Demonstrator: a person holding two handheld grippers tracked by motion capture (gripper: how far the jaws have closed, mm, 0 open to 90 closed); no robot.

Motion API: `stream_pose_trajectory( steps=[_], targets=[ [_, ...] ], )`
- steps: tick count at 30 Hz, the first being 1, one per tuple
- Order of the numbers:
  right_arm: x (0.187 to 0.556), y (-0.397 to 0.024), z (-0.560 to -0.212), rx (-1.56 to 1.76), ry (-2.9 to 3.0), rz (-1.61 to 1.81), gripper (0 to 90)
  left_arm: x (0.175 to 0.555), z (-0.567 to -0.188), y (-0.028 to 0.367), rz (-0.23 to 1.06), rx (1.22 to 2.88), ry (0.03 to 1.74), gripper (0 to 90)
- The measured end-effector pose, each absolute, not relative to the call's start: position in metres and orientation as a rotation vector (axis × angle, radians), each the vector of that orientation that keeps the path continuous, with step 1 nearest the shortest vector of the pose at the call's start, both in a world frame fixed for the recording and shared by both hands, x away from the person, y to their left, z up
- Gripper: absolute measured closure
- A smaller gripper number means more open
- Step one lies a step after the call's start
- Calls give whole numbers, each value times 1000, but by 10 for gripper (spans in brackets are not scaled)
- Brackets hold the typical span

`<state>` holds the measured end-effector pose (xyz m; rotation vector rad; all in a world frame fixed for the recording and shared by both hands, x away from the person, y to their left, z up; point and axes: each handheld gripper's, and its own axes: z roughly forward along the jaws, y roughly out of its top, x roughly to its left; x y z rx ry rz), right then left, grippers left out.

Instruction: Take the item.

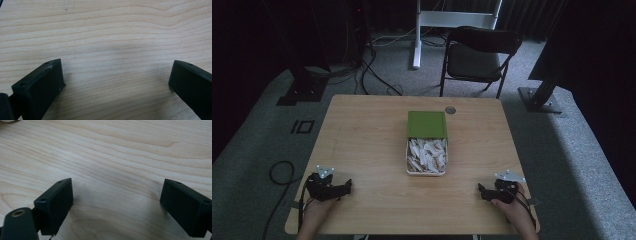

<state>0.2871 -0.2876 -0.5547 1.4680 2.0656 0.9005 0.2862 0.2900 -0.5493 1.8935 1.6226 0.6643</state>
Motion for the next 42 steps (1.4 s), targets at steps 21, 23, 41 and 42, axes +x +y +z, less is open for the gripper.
stream_pose_trajectory(
  steps=[21, 23, 41, 42],
  targets=[
    [289, -286, -554, 1463, 2068, 908, 113, 286, -549, 290, 664, 1893, 1623, 7],
    [291, -284, -554, 1455, 2076, 913, 113, 286, -549, 290, 664, 1893, 1623, 7],
    [307, -261, -499, 1334, 2079, 1024, 136, 286, -549, 290, 664, 1890, 1623, 6],
    [308, -259, -496, 1341, 2079, 1042, 135, 286, -549, 290, 664, 1890, 1623, 7]
  ],
)
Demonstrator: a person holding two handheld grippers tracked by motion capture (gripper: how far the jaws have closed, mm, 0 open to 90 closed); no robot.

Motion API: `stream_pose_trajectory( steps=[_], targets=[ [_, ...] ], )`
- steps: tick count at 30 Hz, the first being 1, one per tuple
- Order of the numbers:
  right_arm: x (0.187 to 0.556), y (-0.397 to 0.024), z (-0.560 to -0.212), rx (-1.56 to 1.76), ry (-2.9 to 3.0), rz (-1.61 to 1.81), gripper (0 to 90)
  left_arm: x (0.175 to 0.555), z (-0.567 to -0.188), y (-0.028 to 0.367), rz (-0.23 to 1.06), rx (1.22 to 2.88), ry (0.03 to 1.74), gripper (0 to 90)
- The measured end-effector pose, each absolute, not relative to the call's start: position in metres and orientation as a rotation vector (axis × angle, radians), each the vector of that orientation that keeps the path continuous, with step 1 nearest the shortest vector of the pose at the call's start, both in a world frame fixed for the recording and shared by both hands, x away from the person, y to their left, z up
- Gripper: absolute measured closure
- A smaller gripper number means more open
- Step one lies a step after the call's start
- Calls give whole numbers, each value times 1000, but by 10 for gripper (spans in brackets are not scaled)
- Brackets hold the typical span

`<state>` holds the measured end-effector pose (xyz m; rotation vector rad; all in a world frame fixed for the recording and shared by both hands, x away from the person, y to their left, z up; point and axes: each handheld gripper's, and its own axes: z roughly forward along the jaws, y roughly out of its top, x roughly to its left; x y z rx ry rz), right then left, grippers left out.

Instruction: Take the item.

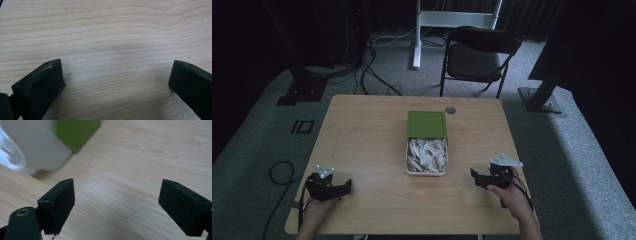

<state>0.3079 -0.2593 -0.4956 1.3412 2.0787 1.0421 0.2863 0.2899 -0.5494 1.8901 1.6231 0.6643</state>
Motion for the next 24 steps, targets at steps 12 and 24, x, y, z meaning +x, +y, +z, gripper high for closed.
stream_pose_trajectory(
  steps=[12, 24],
  targets=[
    [322, -232, -468, 1228, 2106, 1108, 144, 286, -549, 290, 663, 1892, 1623, 6],
    [333, -197, -450, 1083, 2161, 1158, 188, 286, -549, 290, 663, 1891, 1623, 6]
  ],
)
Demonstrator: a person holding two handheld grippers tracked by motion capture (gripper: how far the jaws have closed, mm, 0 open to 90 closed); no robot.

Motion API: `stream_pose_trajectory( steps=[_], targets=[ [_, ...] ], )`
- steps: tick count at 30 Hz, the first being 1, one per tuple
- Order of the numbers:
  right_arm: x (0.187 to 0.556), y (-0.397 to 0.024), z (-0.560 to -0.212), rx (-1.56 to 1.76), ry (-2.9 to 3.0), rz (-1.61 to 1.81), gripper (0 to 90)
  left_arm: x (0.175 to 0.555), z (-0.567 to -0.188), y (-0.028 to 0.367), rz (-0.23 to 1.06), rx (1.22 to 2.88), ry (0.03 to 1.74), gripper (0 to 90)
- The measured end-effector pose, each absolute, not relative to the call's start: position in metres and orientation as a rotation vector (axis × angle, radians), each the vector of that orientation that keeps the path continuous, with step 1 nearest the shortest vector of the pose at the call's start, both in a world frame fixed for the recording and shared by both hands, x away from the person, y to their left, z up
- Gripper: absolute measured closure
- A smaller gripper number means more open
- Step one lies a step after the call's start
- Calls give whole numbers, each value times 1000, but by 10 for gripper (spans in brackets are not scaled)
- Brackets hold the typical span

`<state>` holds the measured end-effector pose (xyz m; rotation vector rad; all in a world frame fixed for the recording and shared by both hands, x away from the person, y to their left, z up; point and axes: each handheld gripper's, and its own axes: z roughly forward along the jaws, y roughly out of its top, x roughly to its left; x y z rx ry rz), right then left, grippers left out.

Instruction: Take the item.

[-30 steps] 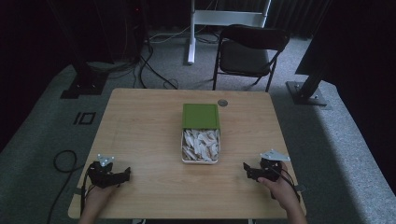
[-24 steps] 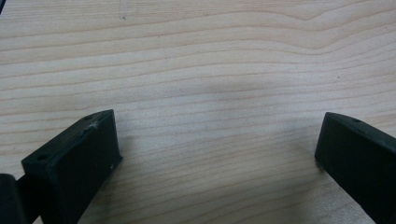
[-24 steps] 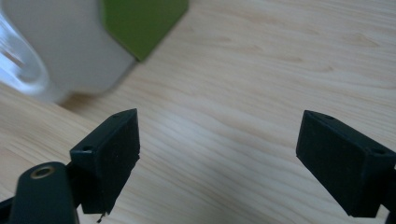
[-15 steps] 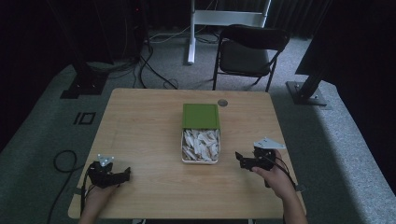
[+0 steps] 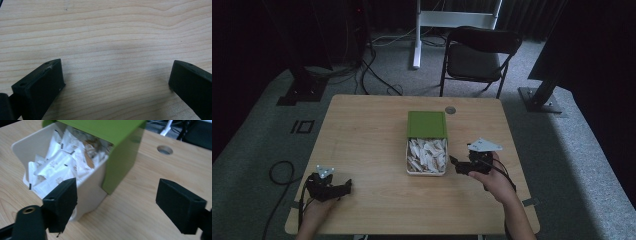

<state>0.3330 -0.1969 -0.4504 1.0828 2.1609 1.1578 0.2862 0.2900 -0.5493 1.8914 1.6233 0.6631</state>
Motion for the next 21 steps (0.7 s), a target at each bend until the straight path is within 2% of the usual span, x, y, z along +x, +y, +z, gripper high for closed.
stream_pose_trajectory(
  steps=[13, 21],
  targets=[
    [341, -153, -442, 943, 2246, 1173, 219, 286, -549, 290, 664, 1889, 1624, 6],
    [350, -133, -447, 889, 2286, 1170, 290, 286, -549, 290, 664, 1890, 1623, 7]
  ],
)
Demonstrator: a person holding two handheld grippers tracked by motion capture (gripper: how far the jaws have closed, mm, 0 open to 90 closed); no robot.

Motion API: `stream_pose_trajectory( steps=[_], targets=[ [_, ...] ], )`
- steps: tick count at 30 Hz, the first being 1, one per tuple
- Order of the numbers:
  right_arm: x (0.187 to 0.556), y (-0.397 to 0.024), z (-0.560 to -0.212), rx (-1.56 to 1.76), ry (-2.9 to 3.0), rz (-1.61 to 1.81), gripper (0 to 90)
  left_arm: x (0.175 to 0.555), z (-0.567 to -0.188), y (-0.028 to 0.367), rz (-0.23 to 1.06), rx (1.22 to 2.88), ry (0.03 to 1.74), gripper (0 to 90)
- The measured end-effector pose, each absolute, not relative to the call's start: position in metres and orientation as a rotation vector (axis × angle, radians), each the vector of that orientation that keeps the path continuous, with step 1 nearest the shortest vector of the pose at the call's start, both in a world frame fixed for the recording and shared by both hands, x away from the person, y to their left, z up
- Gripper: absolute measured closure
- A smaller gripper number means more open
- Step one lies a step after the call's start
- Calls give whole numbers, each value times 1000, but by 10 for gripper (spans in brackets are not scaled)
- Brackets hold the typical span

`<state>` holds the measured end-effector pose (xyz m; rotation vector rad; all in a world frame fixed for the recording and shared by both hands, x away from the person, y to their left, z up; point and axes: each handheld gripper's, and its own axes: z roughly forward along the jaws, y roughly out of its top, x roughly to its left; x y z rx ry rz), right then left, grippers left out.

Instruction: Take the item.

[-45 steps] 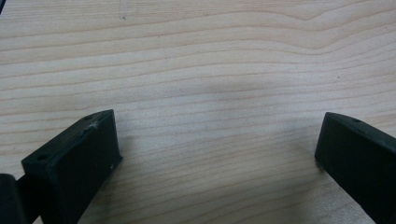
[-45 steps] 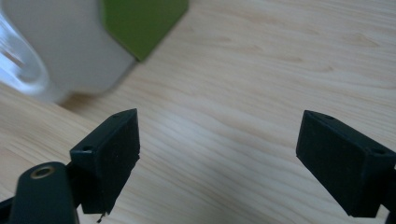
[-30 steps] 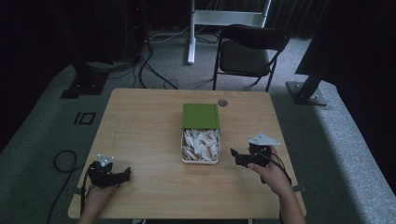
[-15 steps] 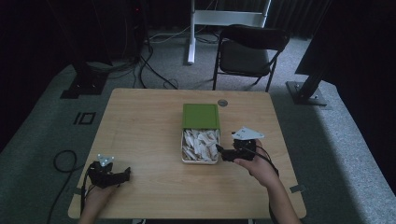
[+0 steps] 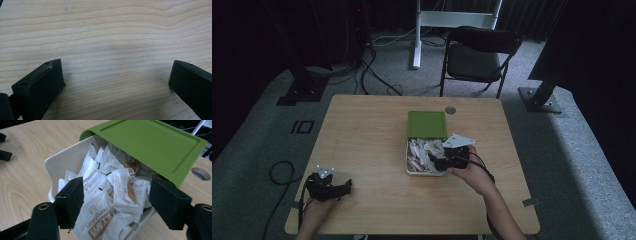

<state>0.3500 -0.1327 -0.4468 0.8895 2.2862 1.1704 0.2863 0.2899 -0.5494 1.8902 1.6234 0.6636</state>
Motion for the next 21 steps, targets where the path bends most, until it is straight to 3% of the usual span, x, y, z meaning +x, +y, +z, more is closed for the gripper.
stream_pose_trajectory(
  steps=[21],
  targets=[
    [376, -110, -460, 860, 2382, 1021, 517, 286, -549, 290, 663, 1891, 1624, 7]
  ],
)
